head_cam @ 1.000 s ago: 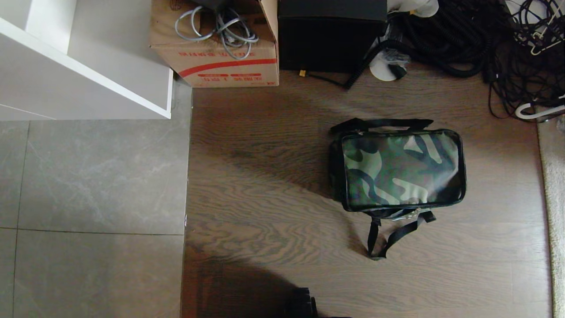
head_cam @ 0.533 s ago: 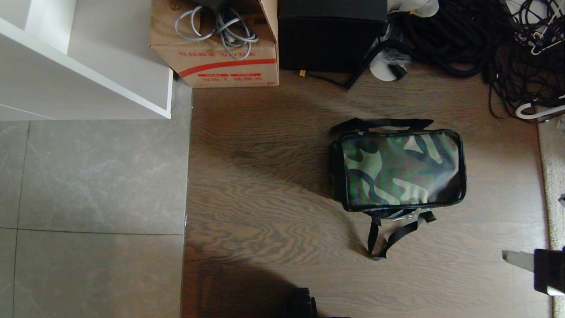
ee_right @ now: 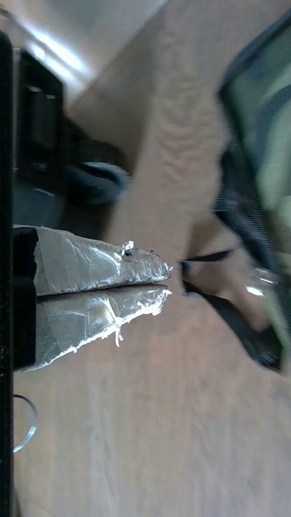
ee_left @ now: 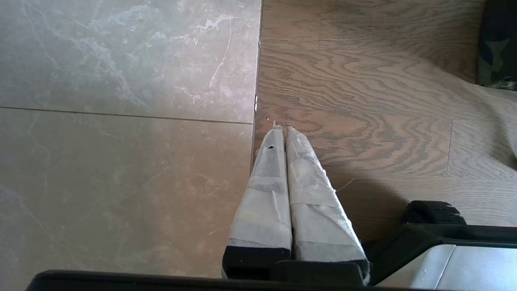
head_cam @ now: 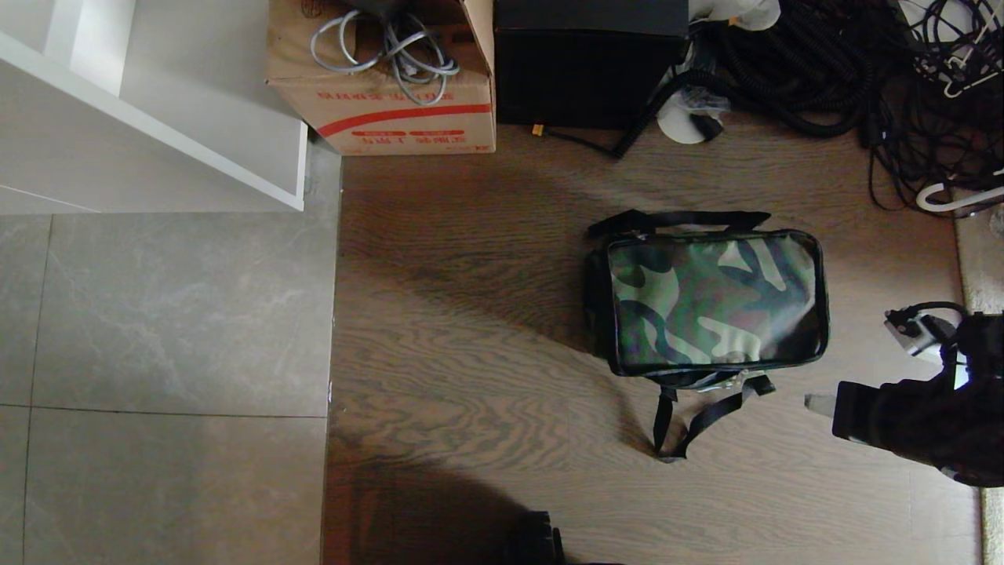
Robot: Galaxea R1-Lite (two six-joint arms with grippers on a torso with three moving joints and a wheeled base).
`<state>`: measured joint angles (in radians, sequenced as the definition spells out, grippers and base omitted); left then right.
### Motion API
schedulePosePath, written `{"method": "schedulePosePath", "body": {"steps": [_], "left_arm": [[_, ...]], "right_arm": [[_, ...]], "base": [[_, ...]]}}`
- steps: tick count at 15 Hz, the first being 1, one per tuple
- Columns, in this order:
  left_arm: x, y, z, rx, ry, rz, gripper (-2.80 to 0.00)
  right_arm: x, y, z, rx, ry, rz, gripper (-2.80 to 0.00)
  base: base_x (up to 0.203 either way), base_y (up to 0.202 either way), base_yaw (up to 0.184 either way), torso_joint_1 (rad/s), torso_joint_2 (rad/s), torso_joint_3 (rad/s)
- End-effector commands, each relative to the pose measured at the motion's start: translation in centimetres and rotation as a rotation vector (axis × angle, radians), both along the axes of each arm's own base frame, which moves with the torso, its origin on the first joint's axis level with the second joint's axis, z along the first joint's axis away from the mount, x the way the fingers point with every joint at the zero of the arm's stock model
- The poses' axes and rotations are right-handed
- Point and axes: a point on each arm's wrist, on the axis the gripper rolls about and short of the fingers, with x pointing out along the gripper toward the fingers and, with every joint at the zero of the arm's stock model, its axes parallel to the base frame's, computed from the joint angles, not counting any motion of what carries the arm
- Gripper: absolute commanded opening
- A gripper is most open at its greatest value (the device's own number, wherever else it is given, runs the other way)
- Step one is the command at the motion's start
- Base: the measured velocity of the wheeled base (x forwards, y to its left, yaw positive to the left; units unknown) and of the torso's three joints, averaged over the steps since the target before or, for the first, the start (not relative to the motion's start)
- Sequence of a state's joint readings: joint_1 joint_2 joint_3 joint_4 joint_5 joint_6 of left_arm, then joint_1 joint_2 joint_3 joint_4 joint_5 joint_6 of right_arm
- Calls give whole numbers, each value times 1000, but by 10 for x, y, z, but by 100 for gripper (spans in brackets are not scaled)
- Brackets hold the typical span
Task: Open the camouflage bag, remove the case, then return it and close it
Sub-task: Open the top of the storage box
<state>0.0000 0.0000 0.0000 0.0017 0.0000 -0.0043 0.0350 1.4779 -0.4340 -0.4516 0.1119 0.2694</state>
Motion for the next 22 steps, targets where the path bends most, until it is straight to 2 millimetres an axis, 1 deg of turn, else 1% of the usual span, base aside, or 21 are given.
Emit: {"method": "schedulePosePath", "body": {"steps": [1, 3, 4, 5, 6, 8, 9, 11, 12, 14, 19, 21, 22], "left_arm": [[0, 0, 0, 0, 1, 0, -280], [0, 0, 0, 0, 1, 0, -280], [0, 0, 0, 0, 1, 0, -280], [0, 0, 0, 0, 1, 0, -280], [0, 0, 0, 0, 1, 0, -280], [0, 0, 0, 0, 1, 0, -280], [0, 0, 0, 0, 1, 0, -280], [0, 0, 0, 0, 1, 0, -280], [0, 0, 0, 0, 1, 0, -280], [0, 0, 0, 0, 1, 0, -280], [0, 0, 0, 0, 1, 0, -280], [0, 0, 0, 0, 1, 0, -280], [0, 0, 0, 0, 1, 0, -280]], "right_arm": [[2, 2, -15, 4, 70, 19, -280], [4, 6, -28, 3, 120, 36, -280], [8, 9, -28, 4, 101, 50, -280], [11, 10, -33, 5, 112, 55, -280], [12, 15, -36, 4, 118, 77, 0], [22, 22, -43, 1, 113, 102, 0], [28, 23, -50, -11, 114, 113, 0], [35, 25, -64, -54, 134, 142, 0], [38, 25, -71, -69, 145, 149, 0], [48, 21, -76, -71, 107, 132, 0], [75, 19, -111, -104, 40, 87, 0], [86, 19, -114, -110, -23, 64, 0], [88, 20, -114, -108, -47, 61, 0]], "base": [[0, 0, 0, 0, 0, 0], [0, 0, 0, 0, 0, 0], [0, 0, 0, 0, 0, 0], [0, 0, 0, 0, 0, 0], [0, 0, 0, 0, 0, 0], [0, 0, 0, 0, 0, 0], [0, 0, 0, 0, 0, 0], [0, 0, 0, 0, 0, 0], [0, 0, 0, 0, 0, 0], [0, 0, 0, 0, 0, 0], [0, 0, 0, 0, 0, 0], [0, 0, 0, 0, 0, 0], [0, 0, 0, 0, 0, 0]]}}
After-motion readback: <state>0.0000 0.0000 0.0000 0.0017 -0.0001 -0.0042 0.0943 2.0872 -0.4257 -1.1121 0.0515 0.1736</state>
